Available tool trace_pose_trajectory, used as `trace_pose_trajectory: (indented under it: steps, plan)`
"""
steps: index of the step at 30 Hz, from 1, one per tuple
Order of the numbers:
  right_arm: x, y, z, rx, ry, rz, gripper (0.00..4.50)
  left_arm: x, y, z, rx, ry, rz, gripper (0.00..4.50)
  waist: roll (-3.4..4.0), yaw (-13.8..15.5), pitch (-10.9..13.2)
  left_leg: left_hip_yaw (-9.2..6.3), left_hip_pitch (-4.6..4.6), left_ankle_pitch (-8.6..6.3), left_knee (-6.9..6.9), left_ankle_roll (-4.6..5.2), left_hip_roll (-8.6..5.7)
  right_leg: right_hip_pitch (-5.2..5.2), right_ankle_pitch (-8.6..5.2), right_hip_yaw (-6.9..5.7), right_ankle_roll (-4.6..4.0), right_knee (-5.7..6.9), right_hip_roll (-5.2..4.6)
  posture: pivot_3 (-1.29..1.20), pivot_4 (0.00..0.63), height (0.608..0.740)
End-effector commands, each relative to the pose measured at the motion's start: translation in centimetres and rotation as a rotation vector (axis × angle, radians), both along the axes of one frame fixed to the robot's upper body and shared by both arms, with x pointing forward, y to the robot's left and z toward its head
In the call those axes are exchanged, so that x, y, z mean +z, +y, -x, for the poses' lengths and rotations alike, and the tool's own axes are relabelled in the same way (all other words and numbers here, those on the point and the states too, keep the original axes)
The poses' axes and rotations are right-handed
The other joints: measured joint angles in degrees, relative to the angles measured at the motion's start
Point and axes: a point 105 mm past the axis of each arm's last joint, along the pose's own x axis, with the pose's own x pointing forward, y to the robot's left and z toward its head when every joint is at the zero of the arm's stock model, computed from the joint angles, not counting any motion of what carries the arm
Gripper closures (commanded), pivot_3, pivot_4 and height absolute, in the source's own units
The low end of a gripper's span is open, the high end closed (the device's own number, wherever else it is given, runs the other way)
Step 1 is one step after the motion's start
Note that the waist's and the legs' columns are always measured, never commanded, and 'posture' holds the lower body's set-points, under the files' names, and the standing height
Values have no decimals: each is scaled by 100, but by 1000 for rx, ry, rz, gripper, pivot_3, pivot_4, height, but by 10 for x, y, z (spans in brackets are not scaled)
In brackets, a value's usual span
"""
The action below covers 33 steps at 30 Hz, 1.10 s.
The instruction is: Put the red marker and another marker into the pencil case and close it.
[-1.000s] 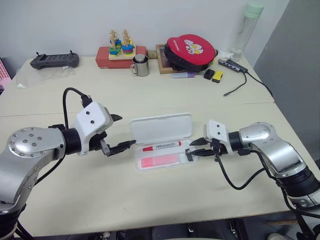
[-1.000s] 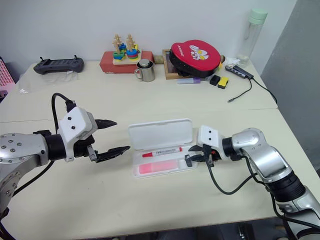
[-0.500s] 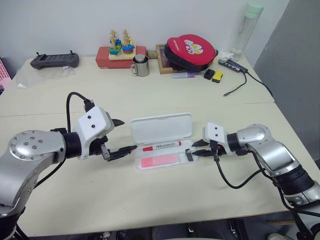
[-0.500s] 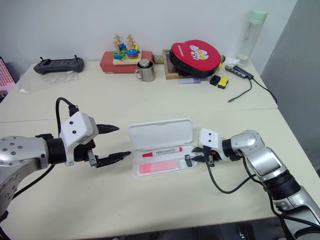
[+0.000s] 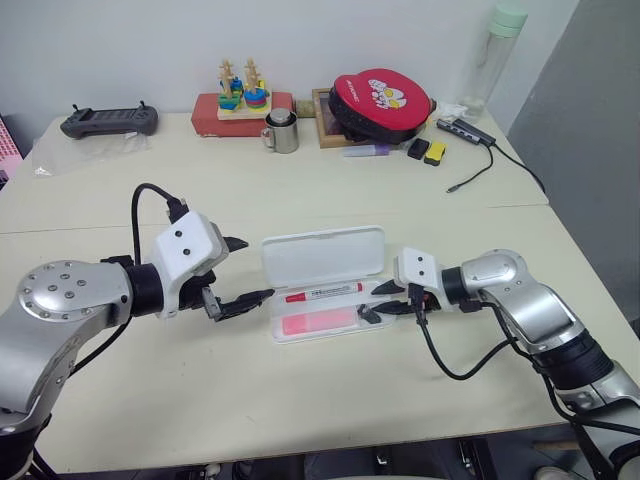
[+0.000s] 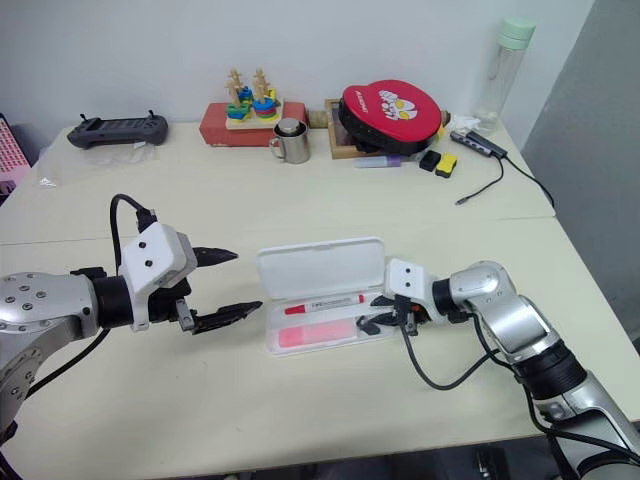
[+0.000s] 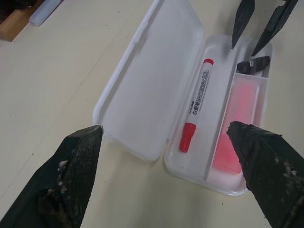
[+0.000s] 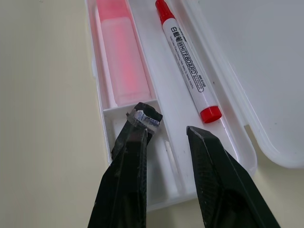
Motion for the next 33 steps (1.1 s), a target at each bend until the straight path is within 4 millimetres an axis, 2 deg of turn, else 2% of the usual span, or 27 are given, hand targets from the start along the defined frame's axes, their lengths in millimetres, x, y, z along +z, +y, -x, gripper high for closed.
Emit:
trace_pose_trajectory:
  steps: [1,6,12,16,19,22,29,33]
  plan:
    - [15,0,-1,14,-41,-11,3157,8,-3,1,-15,-52,-9,0,0,0,0,0,0,0,0,0,0,0,0,0,0,0,0,0,150,740]
    - [27,-19,-6,-33,-65,0,3157,6,-2,4,-9,-42,-7,0,0,2,0,1,-1,0,0,0,0,0,0,1,0,-1,0,0,150,740]
    - [36,-16,-2,-35,-69,-29,3157,9,1,3,15,-48,17,0,0,-7,0,0,2,0,-2,0,2,-1,-1,0,0,1,1,0,150,740]
    - [46,-15,-9,-87,-94,-62,3157,9,3,3,22,-38,16,0,0,-3,0,1,1,0,1,0,1,0,0,2,0,0,1,0,150,740]
    - [53,-20,-18,-142,-127,-78,3659,10,8,1,56,-35,27,0,0,-3,0,1,1,0,1,0,1,0,0,1,-1,1,1,0,150,740]
    - [55,-26,-21,-162,-137,-70,4470,11,14,-2,100,-40,37,0,0,0,0,0,1,0,0,0,1,0,0,0,-1,0,1,0,150,740]
    - [62,-35,-24,-186,-150,-71,4470,15,34,-13,185,-56,52,0,0,2,0,1,1,0,-1,0,1,-1,0,0,-2,0,1,0,150,740]
    - [65,-40,-34,-216,-178,-69,4470,16,38,-17,188,-60,52,0,0,-4,0,2,1,0,0,0,1,0,0,1,-1,0,1,0,150,740]
